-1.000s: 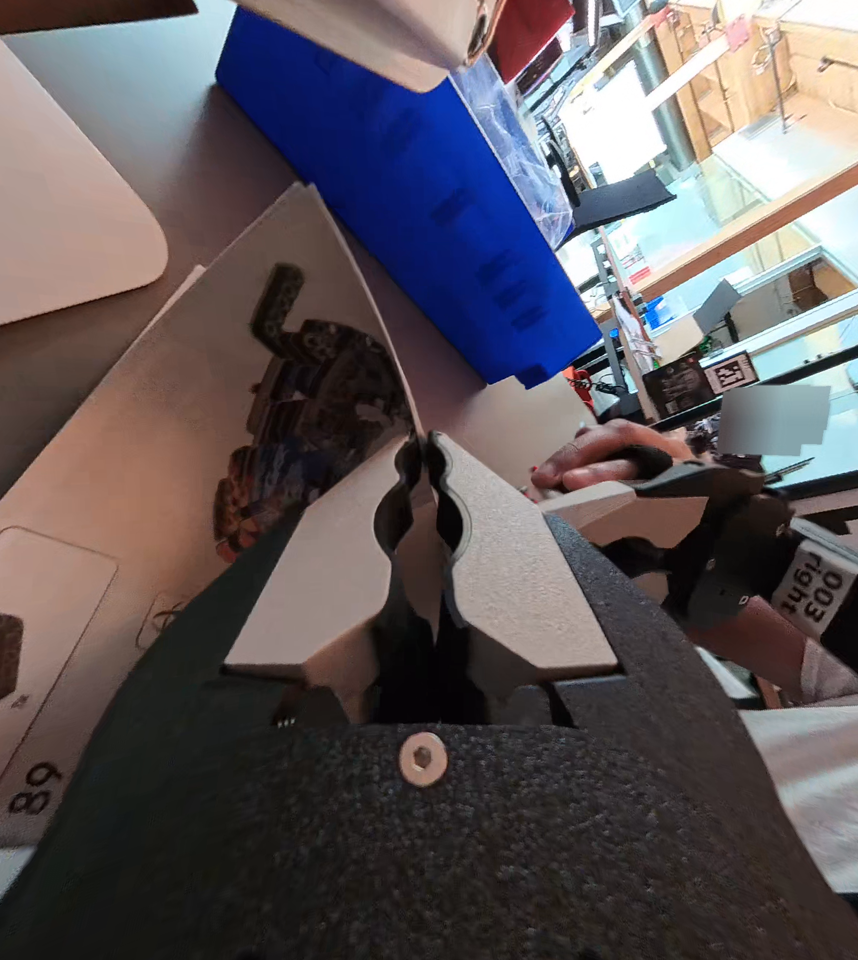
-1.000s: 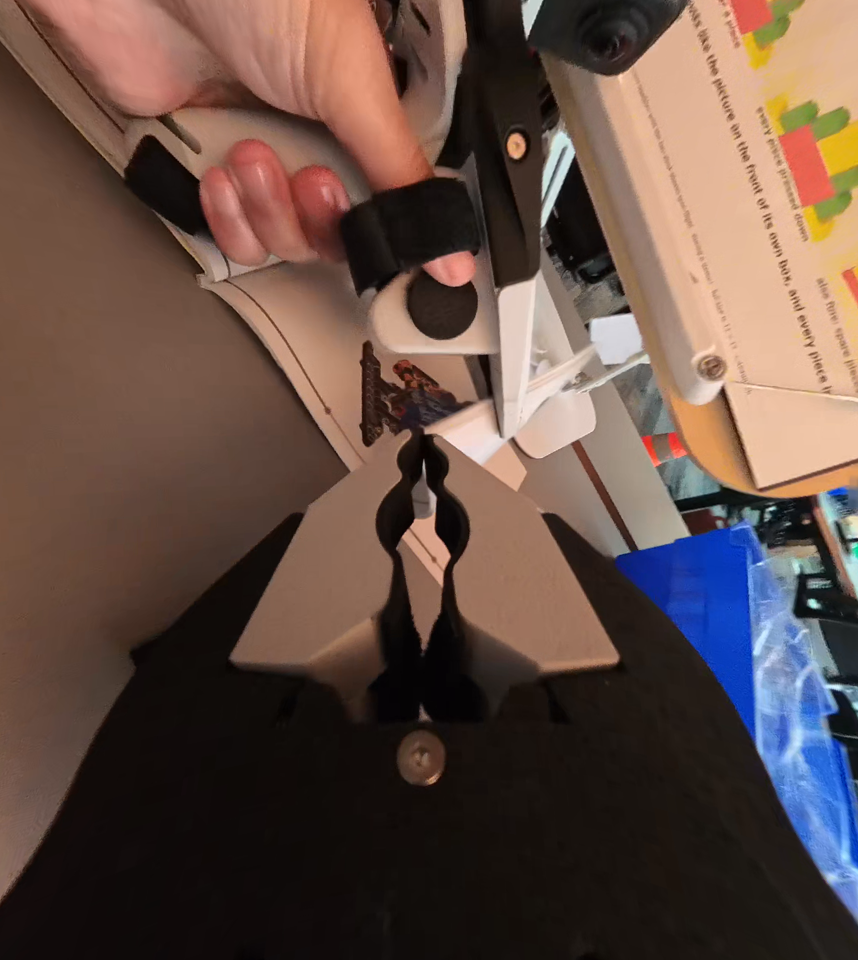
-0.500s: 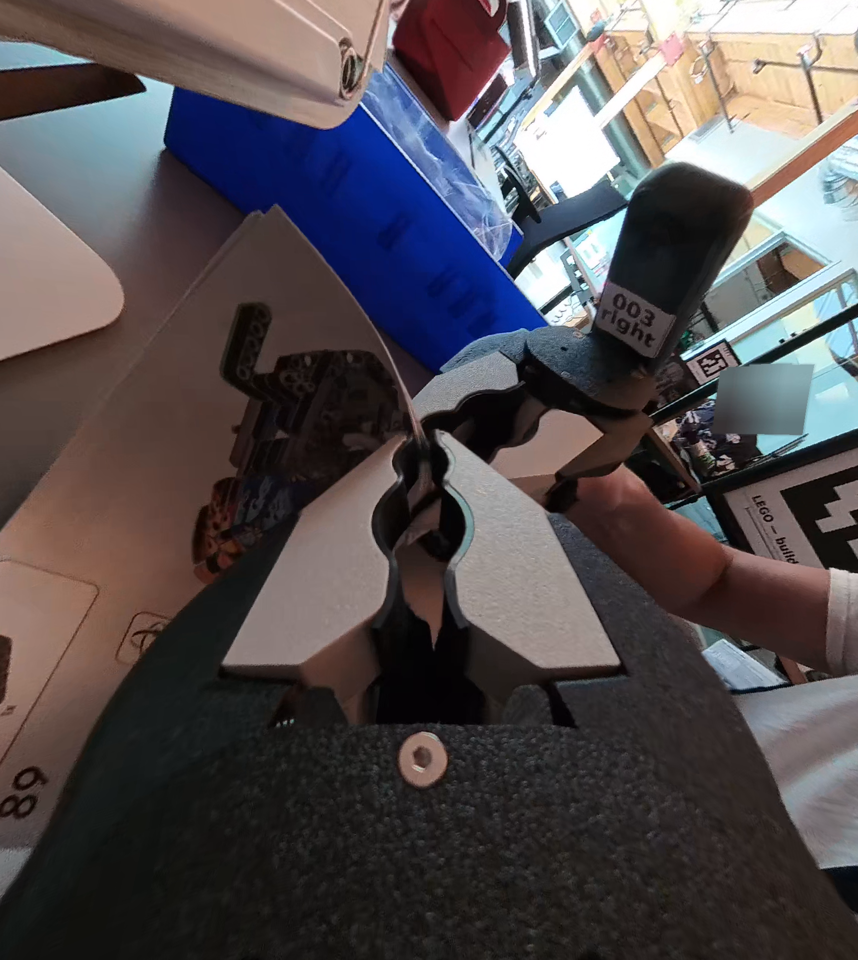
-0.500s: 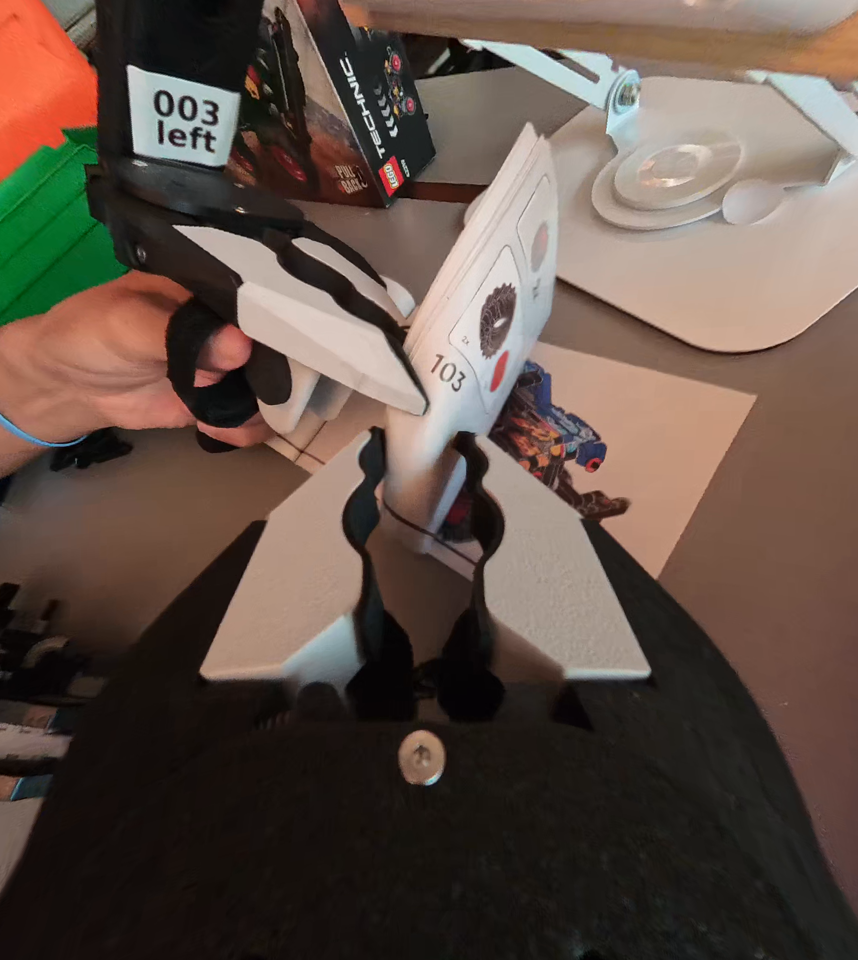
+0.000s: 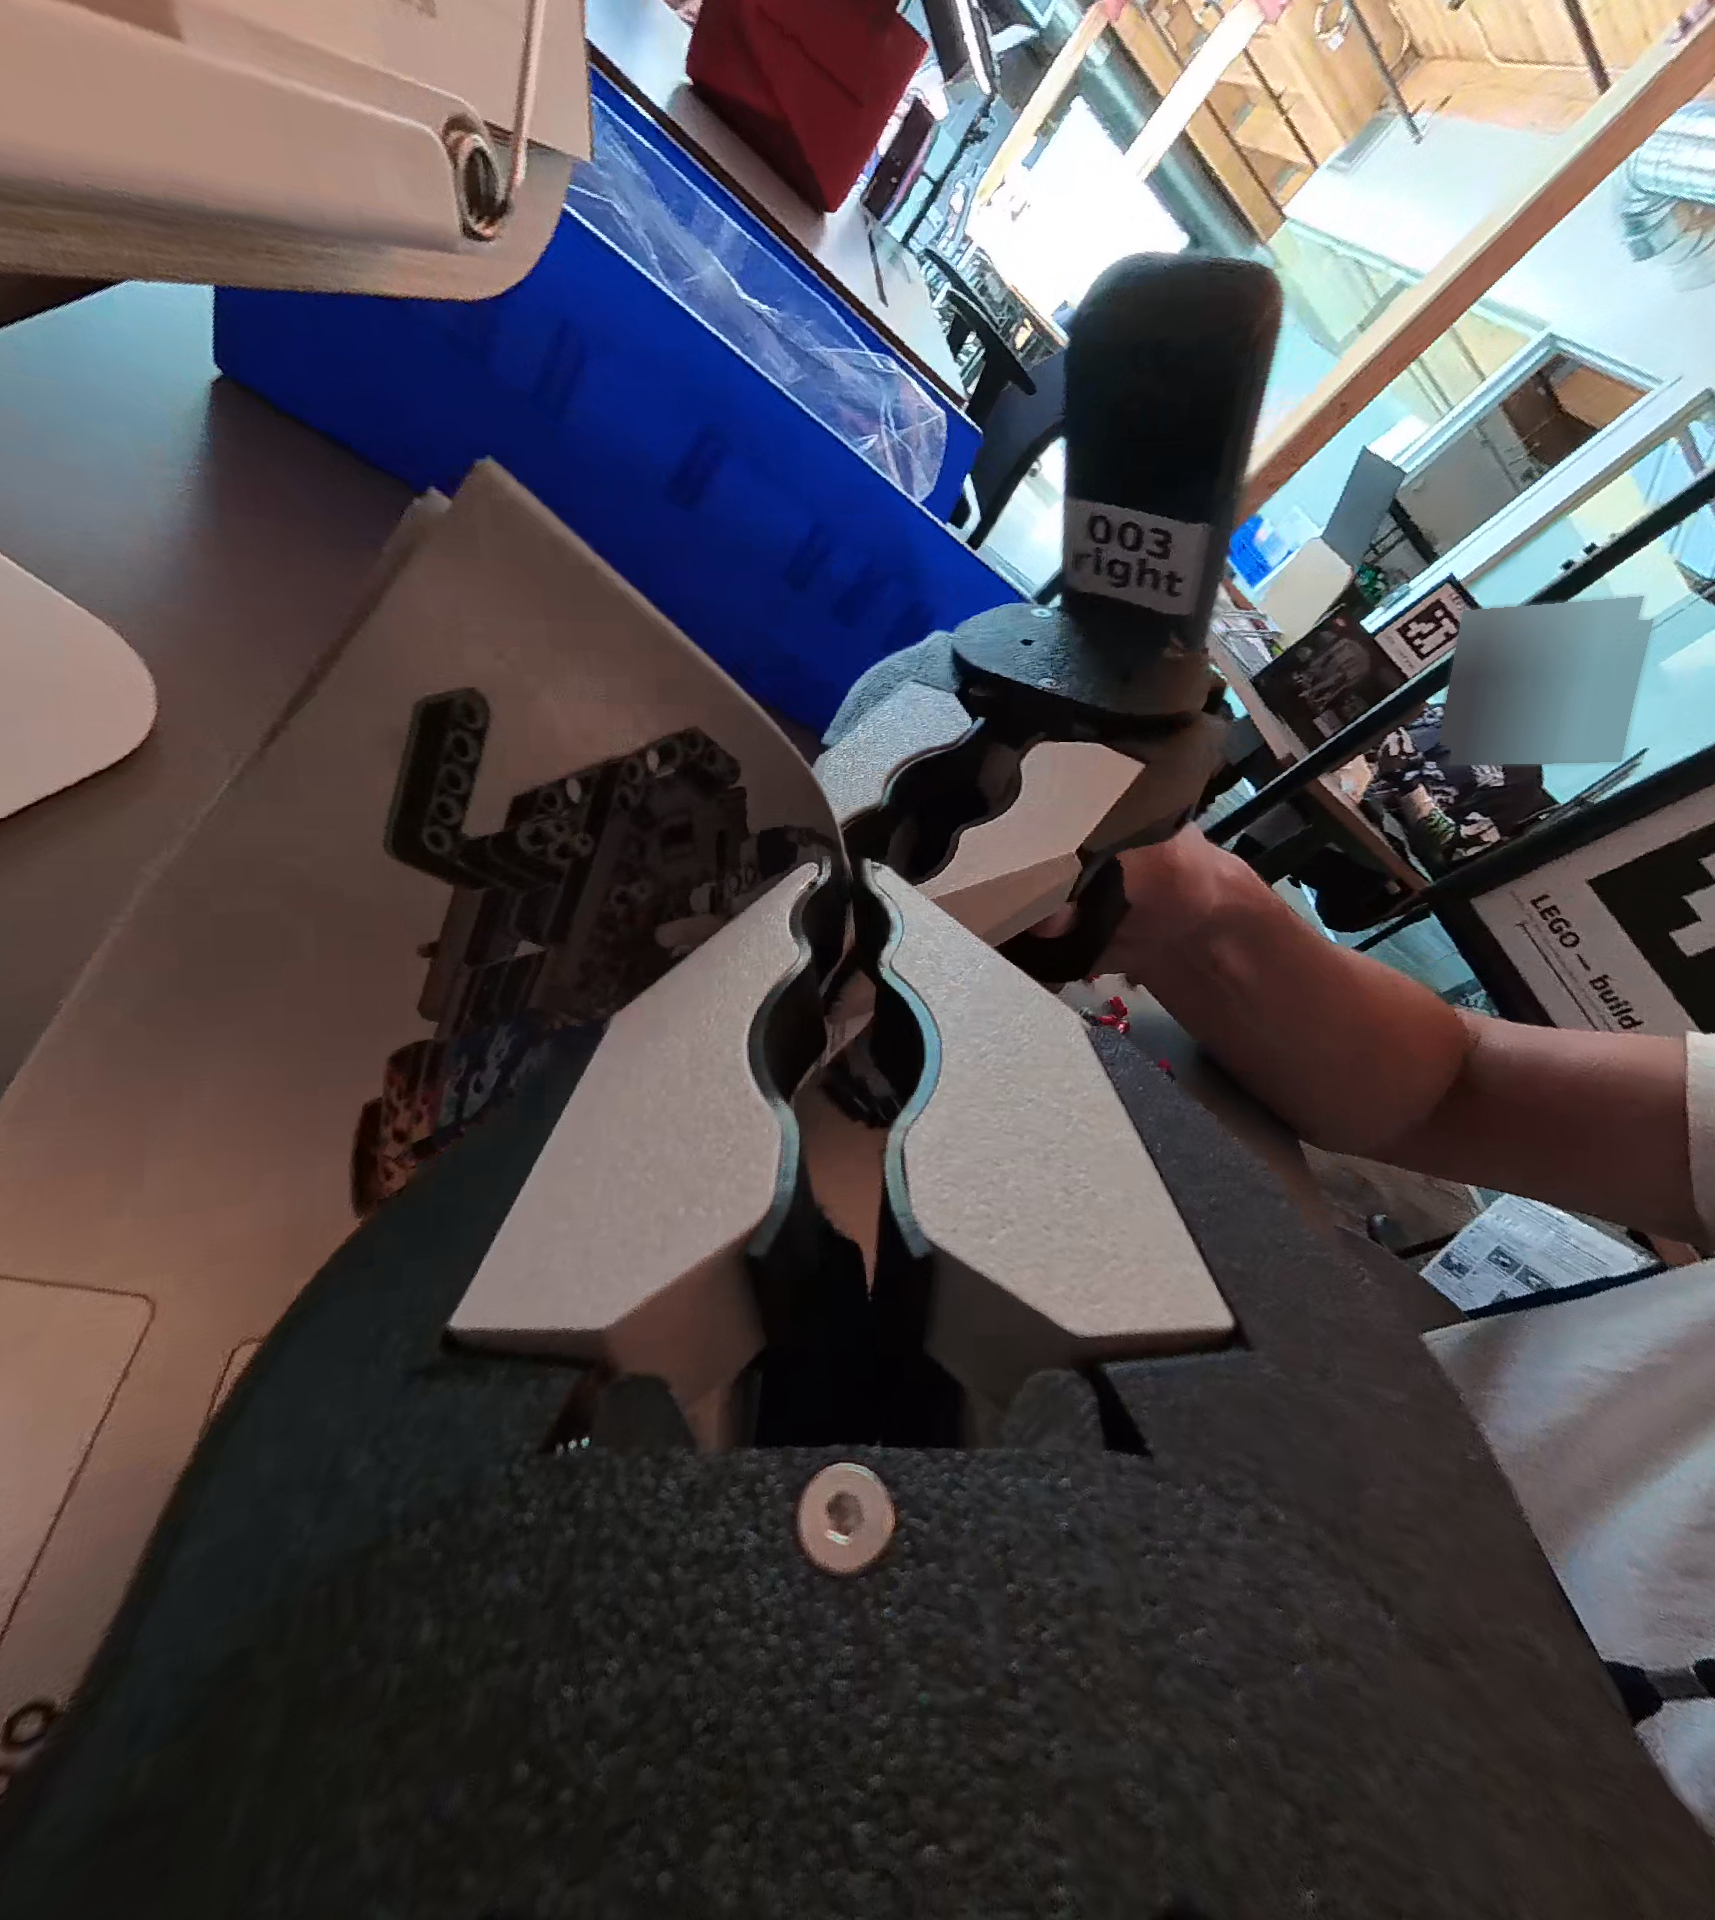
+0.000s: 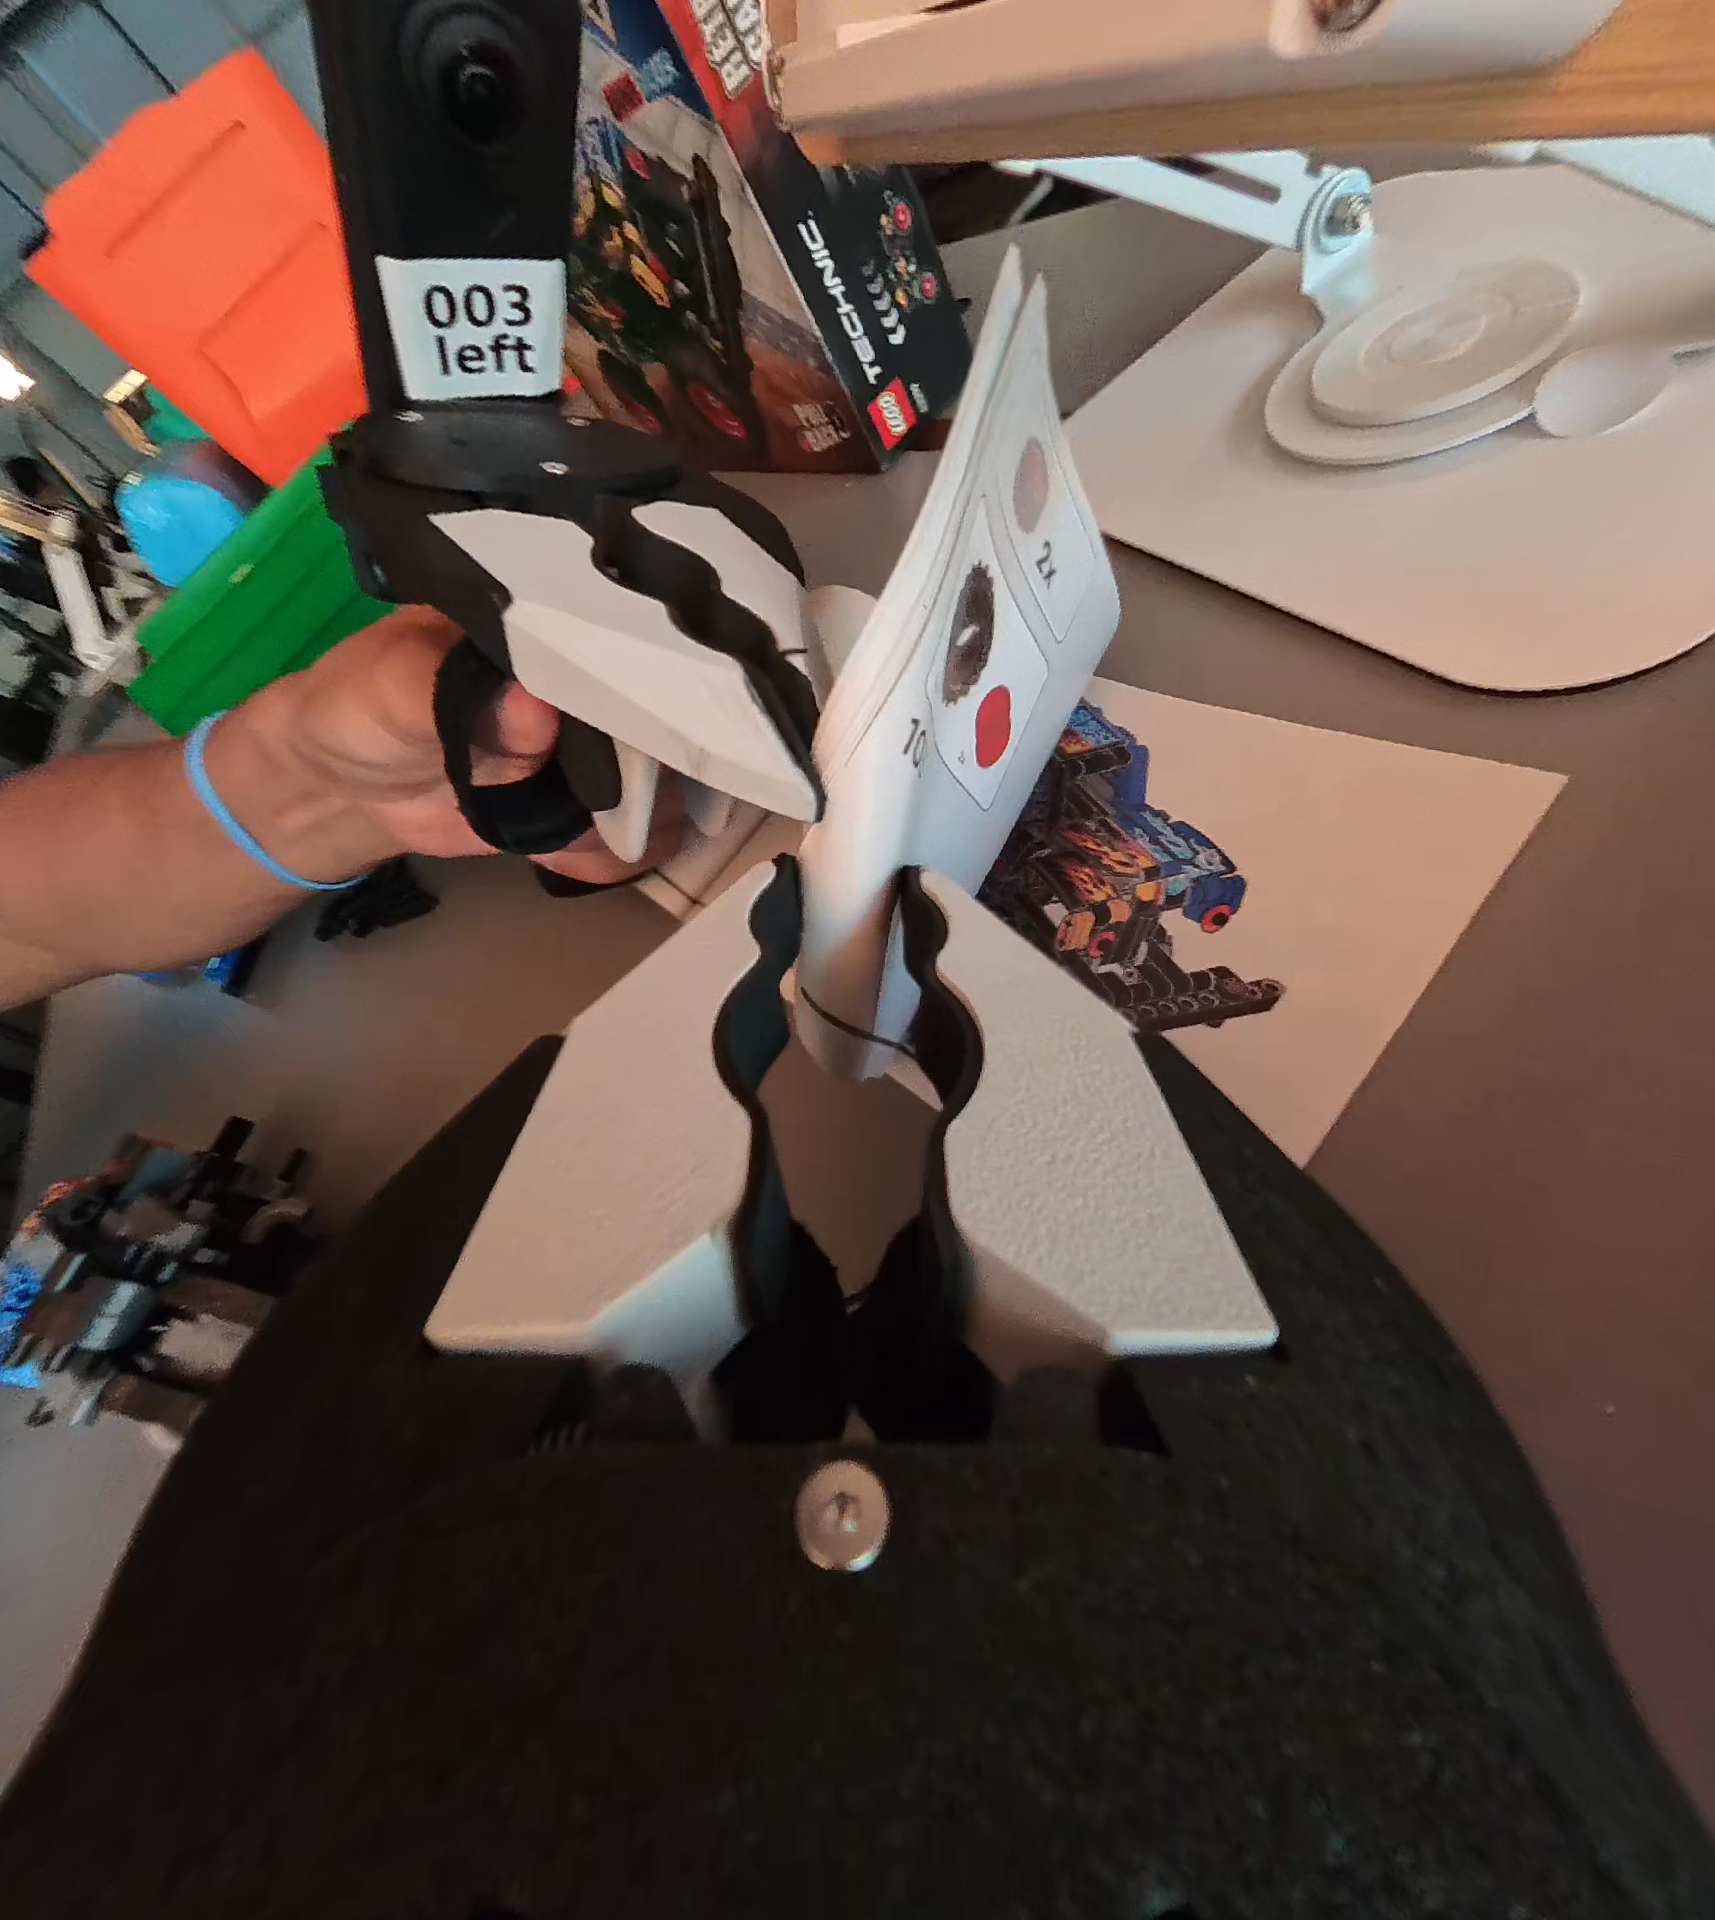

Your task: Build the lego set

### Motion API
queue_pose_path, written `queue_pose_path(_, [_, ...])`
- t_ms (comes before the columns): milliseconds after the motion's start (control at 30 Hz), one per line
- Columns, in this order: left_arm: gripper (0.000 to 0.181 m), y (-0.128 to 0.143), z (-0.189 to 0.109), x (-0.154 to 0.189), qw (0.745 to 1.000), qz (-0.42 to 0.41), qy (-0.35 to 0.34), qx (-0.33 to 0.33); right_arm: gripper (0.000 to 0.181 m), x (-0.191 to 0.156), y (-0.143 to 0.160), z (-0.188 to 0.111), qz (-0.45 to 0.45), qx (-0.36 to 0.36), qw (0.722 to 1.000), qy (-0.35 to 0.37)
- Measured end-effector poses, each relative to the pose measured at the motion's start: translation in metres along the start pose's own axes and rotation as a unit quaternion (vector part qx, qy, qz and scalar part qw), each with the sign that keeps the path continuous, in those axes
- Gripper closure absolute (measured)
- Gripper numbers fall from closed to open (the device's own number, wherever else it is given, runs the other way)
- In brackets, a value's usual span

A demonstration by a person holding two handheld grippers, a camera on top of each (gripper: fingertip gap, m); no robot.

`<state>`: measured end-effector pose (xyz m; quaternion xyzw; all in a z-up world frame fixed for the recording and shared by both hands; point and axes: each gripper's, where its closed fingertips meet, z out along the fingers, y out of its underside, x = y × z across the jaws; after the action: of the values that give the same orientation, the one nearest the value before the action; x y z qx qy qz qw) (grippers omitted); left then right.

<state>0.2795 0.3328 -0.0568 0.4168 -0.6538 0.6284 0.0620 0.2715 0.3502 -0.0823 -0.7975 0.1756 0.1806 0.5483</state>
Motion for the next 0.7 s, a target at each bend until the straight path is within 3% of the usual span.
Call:
queue_pose_path(33, [0.181,0.0005,0.0010,0.0020,1.000,0.007,0.005,-0.002,0.166,-0.0018,0.0005,-0.0009,0.008,0.000,1.000,-0.012])
queue_pose_path(700, [0.181,0.0082,-0.0013,-0.0013,1.000,0.009,0.015,-0.009,0.167,0.0022,0.0000,-0.0085,0.033,0.009,0.999,-0.034])
